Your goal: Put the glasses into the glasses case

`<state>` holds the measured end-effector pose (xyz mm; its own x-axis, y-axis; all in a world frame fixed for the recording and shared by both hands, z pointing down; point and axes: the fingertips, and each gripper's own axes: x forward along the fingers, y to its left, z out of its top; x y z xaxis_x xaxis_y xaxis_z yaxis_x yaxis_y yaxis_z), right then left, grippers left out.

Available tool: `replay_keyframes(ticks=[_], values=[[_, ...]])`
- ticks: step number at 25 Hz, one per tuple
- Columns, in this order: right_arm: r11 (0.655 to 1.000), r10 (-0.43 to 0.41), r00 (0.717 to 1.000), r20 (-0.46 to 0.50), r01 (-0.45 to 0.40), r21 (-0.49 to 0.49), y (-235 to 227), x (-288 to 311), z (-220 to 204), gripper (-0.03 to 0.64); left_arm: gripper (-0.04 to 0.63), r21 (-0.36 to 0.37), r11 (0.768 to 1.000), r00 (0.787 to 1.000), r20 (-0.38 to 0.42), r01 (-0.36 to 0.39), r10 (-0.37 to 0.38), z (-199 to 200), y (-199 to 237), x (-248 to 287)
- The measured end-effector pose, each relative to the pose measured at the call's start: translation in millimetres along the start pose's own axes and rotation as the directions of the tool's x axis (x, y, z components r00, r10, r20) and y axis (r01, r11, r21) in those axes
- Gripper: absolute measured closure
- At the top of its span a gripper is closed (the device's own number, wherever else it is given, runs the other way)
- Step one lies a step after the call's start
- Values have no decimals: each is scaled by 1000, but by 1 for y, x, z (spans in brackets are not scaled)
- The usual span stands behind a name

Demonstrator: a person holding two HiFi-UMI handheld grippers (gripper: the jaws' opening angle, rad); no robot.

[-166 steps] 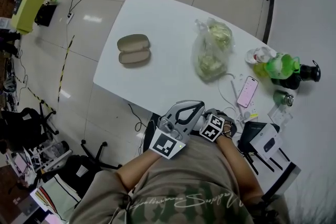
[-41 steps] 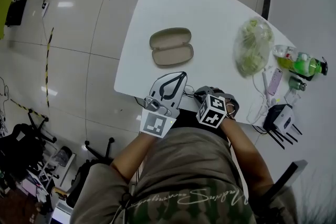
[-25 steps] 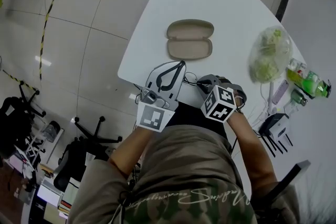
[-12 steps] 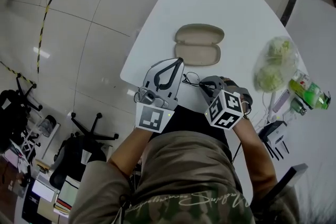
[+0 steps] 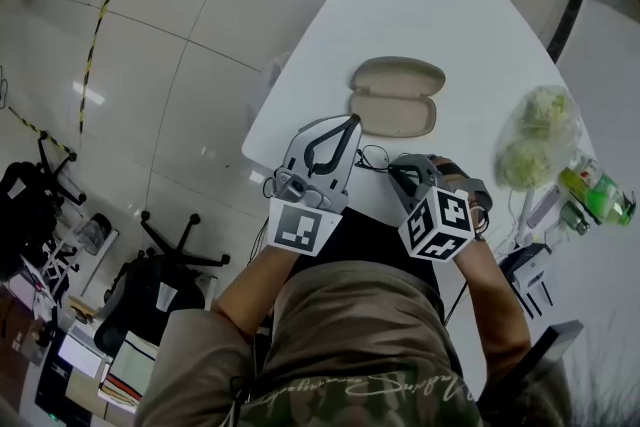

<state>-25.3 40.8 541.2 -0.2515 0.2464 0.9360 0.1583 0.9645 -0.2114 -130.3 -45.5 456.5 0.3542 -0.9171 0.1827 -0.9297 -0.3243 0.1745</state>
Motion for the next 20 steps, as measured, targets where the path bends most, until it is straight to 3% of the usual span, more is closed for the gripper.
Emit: replay_keyframes(ticks=[20], values=[[997,-53,998,-27,51,-55,-29,-10,16,591,589,-11,1000,1000,17,-26,26,8,14,-16]])
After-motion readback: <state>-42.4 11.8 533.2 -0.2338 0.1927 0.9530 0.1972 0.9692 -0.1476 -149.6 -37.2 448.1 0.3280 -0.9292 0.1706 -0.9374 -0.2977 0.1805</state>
